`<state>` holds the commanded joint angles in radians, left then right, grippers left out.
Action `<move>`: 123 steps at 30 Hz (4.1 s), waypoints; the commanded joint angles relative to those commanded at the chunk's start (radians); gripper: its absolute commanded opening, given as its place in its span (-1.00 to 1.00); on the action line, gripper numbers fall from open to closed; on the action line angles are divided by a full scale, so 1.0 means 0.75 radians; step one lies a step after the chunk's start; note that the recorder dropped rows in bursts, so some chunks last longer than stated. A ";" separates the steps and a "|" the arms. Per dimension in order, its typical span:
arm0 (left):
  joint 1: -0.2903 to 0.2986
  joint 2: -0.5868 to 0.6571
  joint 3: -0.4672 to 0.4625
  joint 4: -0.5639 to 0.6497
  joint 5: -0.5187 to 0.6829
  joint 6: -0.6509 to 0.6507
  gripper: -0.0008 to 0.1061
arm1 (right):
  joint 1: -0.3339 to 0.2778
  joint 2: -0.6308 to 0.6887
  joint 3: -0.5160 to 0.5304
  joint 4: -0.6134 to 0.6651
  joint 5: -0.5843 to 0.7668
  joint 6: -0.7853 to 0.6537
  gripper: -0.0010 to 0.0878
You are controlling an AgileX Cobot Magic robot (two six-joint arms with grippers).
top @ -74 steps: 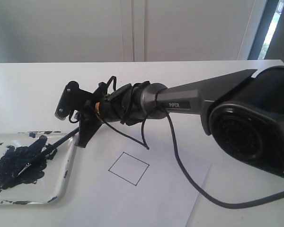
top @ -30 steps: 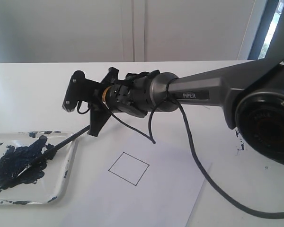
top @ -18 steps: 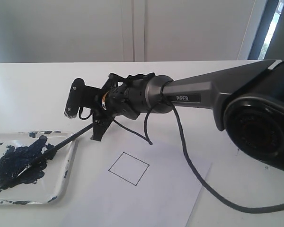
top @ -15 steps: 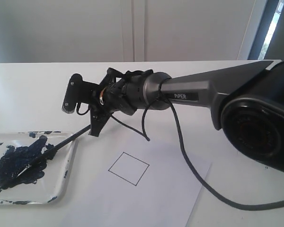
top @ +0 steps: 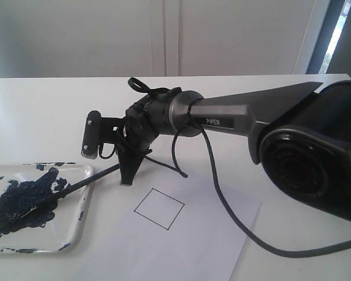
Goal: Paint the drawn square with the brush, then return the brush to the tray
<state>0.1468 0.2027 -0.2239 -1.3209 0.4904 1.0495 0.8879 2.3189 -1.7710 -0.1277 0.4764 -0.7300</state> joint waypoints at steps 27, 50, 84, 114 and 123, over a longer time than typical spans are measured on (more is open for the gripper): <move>0.000 0.000 0.000 0.000 0.000 0.000 -0.99 | 0.042 -0.084 -0.030 0.215 0.480 -0.074 -0.98; 0.000 0.000 0.000 0.000 0.000 0.000 -0.99 | 0.065 -0.128 -0.030 0.295 0.608 -0.104 -0.98; 0.000 0.000 0.000 0.000 -0.003 0.000 -0.99 | 0.185 -0.988 0.811 0.394 -0.237 0.106 -0.98; 0.000 0.000 0.000 -0.023 -0.025 0.000 -0.99 | 0.254 -1.046 1.025 0.429 -0.606 0.109 -0.98; 0.000 0.000 0.000 -0.043 -0.025 -0.003 -0.99 | 0.254 -1.046 1.025 0.429 -0.606 0.109 -0.98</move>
<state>0.1468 0.2027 -0.2239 -1.3529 0.4713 1.0471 1.0785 1.5347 -1.0025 0.1942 0.0219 -0.6479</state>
